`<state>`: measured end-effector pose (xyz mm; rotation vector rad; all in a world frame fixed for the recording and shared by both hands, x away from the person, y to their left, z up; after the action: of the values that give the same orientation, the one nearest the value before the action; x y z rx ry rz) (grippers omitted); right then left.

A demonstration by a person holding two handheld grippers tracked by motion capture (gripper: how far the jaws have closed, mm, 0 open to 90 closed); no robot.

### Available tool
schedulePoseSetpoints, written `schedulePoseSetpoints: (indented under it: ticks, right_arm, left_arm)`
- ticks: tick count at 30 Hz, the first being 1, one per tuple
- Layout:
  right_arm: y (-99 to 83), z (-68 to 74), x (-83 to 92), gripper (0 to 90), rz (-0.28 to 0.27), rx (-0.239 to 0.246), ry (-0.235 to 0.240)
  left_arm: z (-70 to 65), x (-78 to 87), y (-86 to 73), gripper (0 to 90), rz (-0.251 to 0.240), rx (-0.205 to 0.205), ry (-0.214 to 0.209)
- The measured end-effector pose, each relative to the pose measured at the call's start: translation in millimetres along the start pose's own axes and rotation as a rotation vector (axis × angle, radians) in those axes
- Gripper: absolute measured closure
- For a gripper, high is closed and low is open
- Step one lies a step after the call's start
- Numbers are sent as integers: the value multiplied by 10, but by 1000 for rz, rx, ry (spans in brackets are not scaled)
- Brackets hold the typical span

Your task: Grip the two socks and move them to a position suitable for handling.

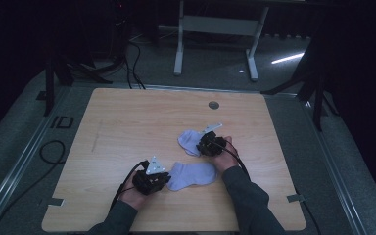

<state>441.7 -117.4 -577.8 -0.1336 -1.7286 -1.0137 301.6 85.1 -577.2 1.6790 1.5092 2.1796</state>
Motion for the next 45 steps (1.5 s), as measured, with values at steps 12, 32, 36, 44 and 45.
schedulePoseSetpoints:
  ticks: [12, 32, 36, 44, 45]
  right_arm:
    - [-137, -58, 153, 705, 51, 102, 57]
    - [426, 383, -14, 701, -43, -105, 115]
    - [451, 434, -139, 682, 8, -101, 78]
    - [447, 470, -246, 726, 60, -109, 56]
    - [445, 466, -245, 745, 63, -111, 52]
  left_arm:
    - [-1, -16, 0, 793, 9, -4, 3]
    - [5, -15, -5, 786, 14, -3, 7]
    - [9, -15, -7, 786, 17, -6, 9]
    - [5, -23, -11, 785, 21, -9, 15]
    - [4, -23, -11, 785, 23, -11, 15]
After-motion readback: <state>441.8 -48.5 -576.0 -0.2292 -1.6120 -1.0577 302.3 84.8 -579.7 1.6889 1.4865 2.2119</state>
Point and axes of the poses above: each handheld gripper's, and its own axes: x roughly backward along the jaws, y roughly out of its top, z roughly to its left, the point moved 4 cm from there along -x, roughly forward along the jaws, and after that the axes turned 4 degrees about z, right-handed, at the moved point
